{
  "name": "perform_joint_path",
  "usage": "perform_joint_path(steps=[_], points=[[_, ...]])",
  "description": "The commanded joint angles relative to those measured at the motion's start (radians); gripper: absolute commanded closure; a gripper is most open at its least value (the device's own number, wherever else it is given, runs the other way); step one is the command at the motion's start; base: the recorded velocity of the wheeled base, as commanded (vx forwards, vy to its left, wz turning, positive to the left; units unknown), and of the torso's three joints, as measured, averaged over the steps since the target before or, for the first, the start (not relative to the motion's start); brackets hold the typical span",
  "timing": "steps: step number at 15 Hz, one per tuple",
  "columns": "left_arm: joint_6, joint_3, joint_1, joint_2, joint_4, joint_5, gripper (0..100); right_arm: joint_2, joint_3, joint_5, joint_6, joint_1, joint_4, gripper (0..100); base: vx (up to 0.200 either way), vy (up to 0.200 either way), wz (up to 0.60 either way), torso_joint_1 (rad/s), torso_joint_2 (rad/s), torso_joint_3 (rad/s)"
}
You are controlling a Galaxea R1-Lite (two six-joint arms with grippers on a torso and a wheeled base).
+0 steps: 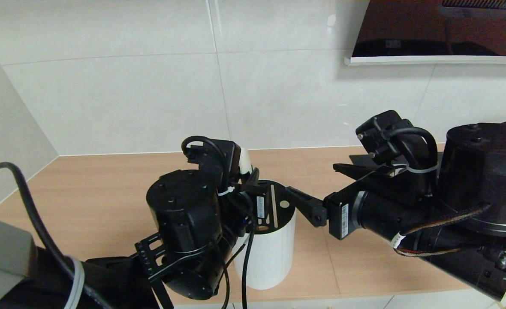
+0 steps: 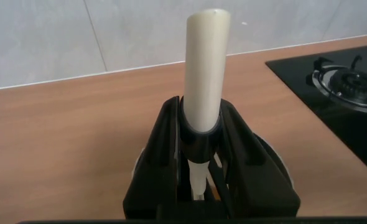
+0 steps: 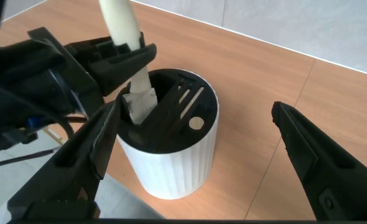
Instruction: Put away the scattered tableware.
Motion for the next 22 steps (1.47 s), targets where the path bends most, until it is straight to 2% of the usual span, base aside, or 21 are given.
perform_joint_path(steps=[1, 4, 8, 9, 16, 18, 20, 22], points=[[0.0, 0.0, 0.0, 0.027, -0.004, 0.008, 100, 0.003, 0.0, 0.0, 0.001, 0.0, -0.001, 0, 0.0, 0.0, 0.0, 0.0, 0.0, 0.0], [0.0, -0.002, 0.0, 0.053, -0.044, 0.034, 100, 0.005, 0.0, 0.0, 0.001, 0.0, -0.001, 0, 0.0, 0.0, 0.0, 0.0, 0.0, 0.0], [0.0, -0.002, -0.001, 0.06, -0.048, 0.036, 100, 0.006, 0.001, 0.0, 0.0, 0.0, -0.001, 0, 0.0, 0.0, 0.0, 0.0, 0.0, 0.0], [0.001, -0.002, -0.001, 0.058, -0.048, 0.036, 0, 0.006, 0.001, 0.0, 0.001, 0.0, -0.001, 0, 0.0, 0.0, 0.0, 0.0, 0.0, 0.0], [0.003, -0.009, -0.006, 0.044, -0.108, 0.031, 0, 0.006, 0.003, 0.0, 0.001, 0.0, -0.001, 0, 0.0, 0.0, 0.0, 0.0, 0.0, 0.0], [0.009, -0.032, -0.006, -0.011, -0.243, 0.01, 0, 0.0, 0.001, 0.001, 0.001, 0.0, -0.001, 0, 0.0, 0.0, 0.0, 0.0, 0.0, 0.0], [0.04, -0.008, -0.006, -0.108, -0.347, -0.078, 0, -0.014, 0.001, 0.001, 0.001, -0.015, -0.004, 0, 0.0, 0.0, 0.0, 0.0, 0.0, 0.0], [0.043, 0.029, -0.006, -0.263, -0.338, -0.165, 0, -0.038, 0.003, 0.001, 0.001, -0.081, -0.025, 0, 0.0, 0.0, 0.0, 0.0, 0.0, 0.0]])
